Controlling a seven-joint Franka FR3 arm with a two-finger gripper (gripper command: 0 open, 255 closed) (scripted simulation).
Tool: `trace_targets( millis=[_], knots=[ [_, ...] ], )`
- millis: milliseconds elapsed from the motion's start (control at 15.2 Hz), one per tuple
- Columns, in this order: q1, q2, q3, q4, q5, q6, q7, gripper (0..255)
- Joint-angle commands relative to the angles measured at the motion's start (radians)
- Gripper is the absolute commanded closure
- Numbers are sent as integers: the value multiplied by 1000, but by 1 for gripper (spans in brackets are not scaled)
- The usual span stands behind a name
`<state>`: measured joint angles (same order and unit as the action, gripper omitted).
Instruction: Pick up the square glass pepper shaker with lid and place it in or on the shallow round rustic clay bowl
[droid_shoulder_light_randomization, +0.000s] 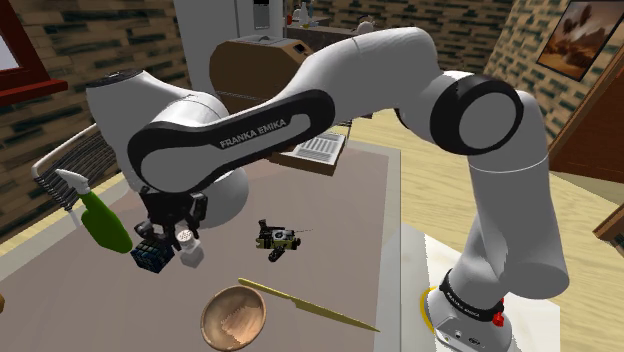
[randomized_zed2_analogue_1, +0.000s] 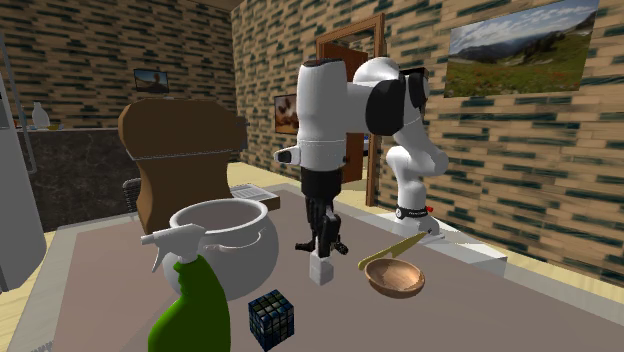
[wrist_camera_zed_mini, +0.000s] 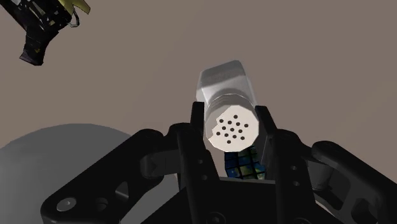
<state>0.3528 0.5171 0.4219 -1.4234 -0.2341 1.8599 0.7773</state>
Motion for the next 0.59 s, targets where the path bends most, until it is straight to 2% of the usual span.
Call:
trace_targets(
  millis=[0,528],
  knots=[
    [1,-5,2,19,3,-24,-3,255],
    [10,-15,6,113,10,-125,-12,255]
  ],
)
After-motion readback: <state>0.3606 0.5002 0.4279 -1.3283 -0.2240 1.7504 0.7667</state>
